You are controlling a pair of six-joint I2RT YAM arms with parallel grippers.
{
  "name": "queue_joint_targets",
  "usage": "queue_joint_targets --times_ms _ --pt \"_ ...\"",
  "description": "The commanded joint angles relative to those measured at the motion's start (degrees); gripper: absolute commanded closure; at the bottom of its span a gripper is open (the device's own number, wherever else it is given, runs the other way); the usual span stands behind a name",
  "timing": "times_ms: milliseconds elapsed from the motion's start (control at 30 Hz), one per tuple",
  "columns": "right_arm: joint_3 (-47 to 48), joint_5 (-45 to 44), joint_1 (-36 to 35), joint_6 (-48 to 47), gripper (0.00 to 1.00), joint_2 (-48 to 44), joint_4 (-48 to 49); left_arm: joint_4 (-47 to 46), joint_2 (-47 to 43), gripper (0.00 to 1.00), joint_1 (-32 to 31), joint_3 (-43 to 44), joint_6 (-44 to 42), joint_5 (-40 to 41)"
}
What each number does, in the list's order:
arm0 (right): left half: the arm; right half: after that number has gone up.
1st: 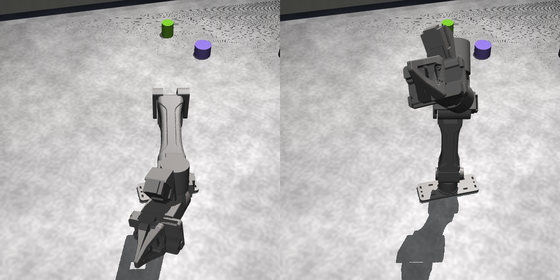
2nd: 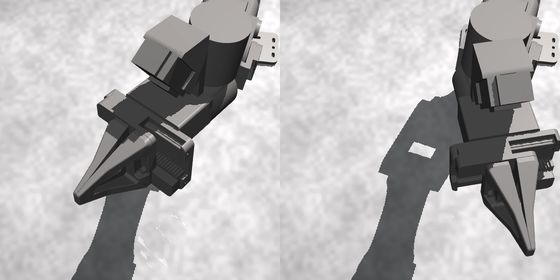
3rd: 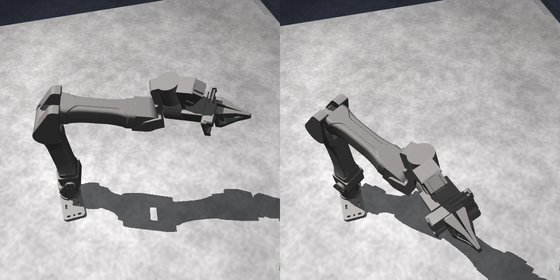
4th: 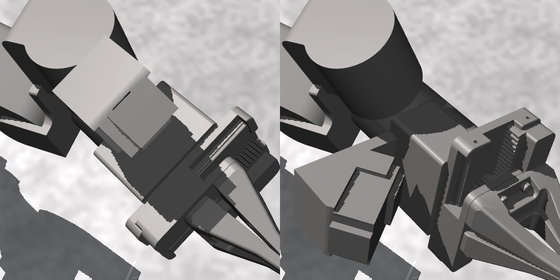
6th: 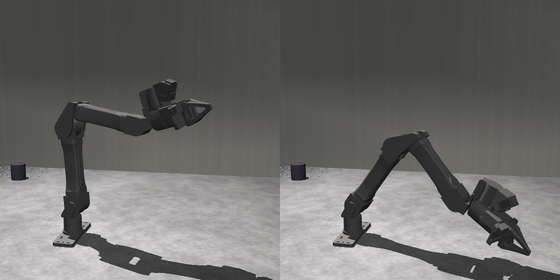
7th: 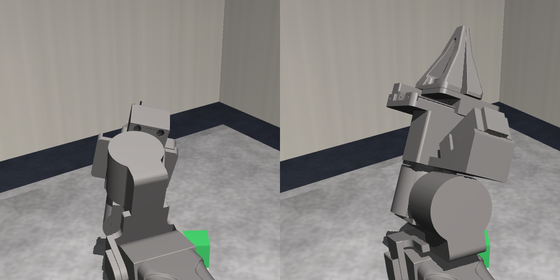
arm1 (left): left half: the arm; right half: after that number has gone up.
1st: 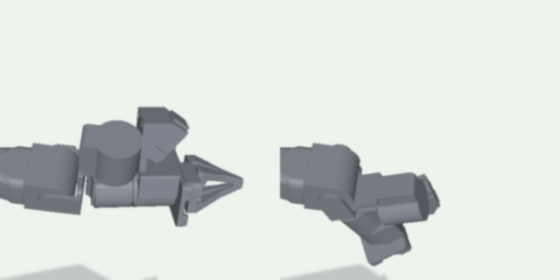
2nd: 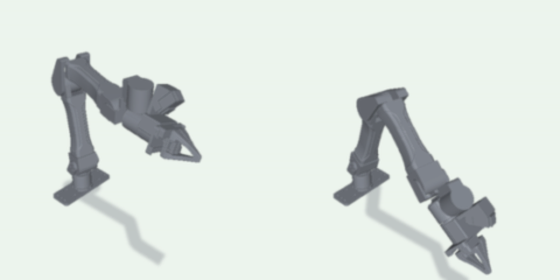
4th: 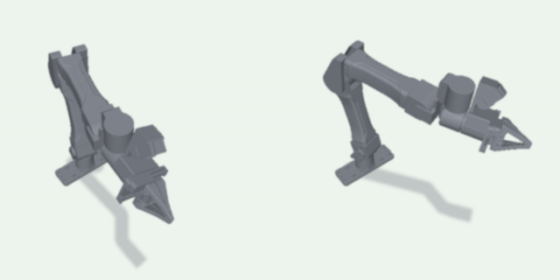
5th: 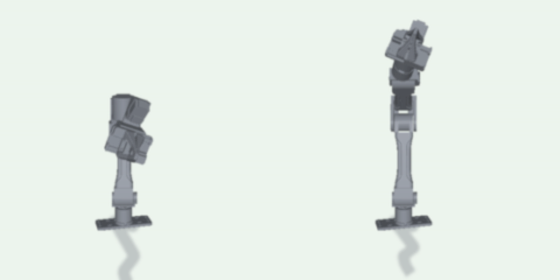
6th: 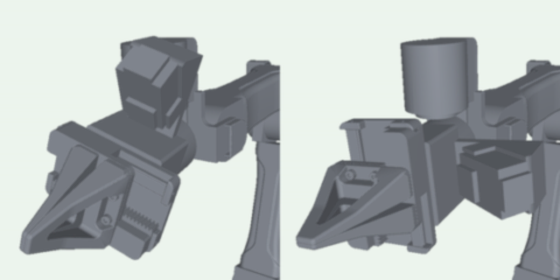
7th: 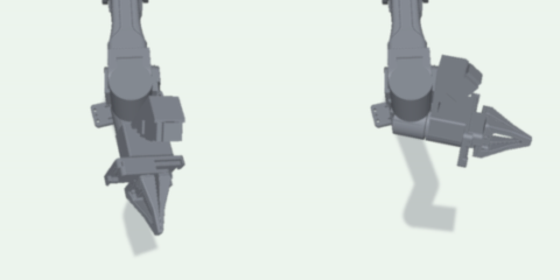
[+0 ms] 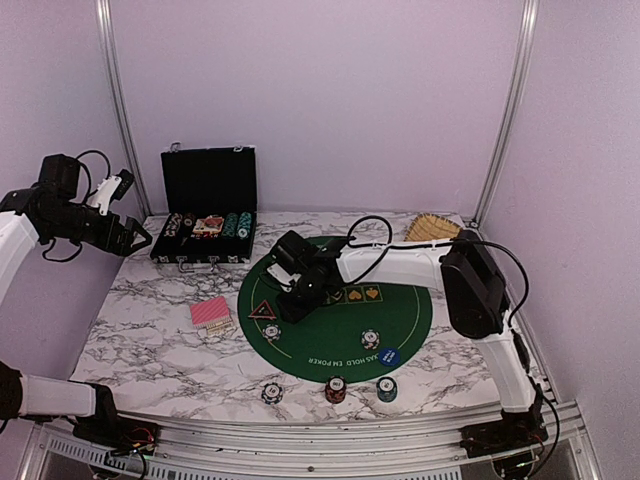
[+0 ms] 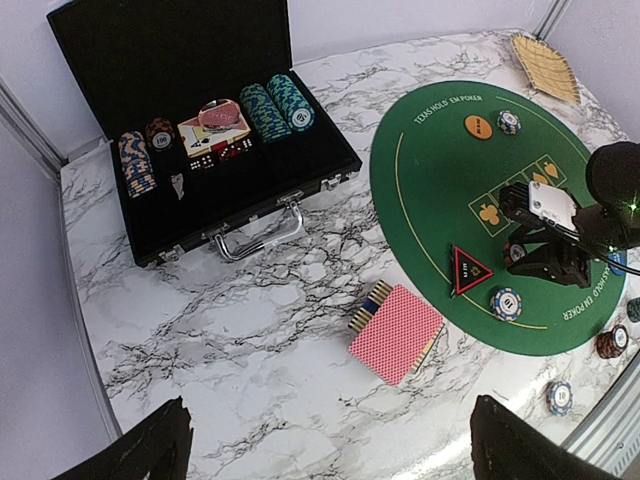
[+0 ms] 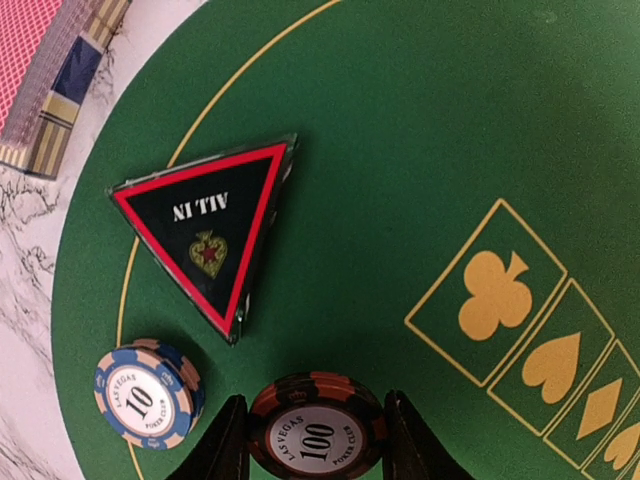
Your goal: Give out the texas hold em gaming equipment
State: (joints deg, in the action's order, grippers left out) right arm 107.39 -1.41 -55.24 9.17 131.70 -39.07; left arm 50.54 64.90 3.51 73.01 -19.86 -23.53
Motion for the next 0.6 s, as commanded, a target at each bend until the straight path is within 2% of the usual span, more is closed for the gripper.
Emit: queue_joint_targets --times_ms 0,400,567 --pt "4.32 2.39 0.16 -0.63 0.81 1.62 0.16 1.31 -0.90 0.01 0.19 0.11 -0.89 -0.36" --pt "1.53 3.13 0.15 -0.31 0.79 1.64 1.24 1.31 -1.18 0.01 0.21 0.12 -0.93 -0.47" --pt "1.42 3.69 0.14 -0.29 0.73 2.70 1.39 1.31 -1.14 0.01 0.13 0.26 -0.76 -0.61"
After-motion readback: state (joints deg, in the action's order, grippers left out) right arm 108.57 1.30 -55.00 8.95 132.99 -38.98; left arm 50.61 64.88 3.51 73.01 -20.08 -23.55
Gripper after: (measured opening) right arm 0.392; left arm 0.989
